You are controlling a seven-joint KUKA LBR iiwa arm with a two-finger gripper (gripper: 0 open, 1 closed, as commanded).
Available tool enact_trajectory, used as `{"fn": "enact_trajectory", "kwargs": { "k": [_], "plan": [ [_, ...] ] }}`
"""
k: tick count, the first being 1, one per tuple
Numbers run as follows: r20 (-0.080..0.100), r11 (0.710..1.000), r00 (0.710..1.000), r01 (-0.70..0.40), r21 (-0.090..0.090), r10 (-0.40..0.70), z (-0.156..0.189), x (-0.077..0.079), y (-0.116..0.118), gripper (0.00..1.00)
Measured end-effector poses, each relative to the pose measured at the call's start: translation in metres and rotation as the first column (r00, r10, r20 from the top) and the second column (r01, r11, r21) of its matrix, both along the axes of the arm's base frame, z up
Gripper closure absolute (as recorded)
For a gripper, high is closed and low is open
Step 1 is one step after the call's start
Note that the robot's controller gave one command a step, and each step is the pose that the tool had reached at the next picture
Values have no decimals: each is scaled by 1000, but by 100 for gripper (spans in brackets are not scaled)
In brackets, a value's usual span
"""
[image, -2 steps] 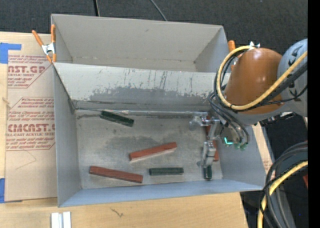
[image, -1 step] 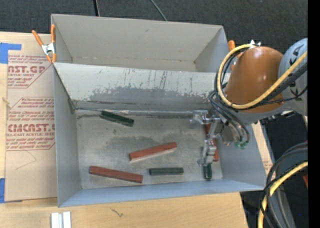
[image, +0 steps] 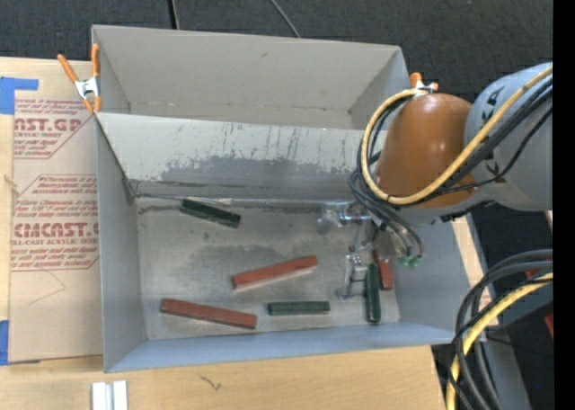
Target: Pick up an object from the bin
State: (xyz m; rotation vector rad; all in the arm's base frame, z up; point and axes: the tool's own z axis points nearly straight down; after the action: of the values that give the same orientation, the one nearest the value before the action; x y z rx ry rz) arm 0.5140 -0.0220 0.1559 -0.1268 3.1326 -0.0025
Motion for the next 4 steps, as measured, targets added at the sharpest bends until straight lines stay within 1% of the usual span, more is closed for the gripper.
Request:
{"fn": "enact_trajectory", "kwargs": {
  "k": [1,2,3,4],
  "plan": [
    [-1,1000,1000,-30,2,30,-64,1,35,0],
    [-8,985,985,-174,1,174,-83,19,56,100],
    [-7,985,985,-174,1,174,-83,19,56,100],
    [-8,963,963,-269,2,269,-54,15,52,100]
  ]
}}
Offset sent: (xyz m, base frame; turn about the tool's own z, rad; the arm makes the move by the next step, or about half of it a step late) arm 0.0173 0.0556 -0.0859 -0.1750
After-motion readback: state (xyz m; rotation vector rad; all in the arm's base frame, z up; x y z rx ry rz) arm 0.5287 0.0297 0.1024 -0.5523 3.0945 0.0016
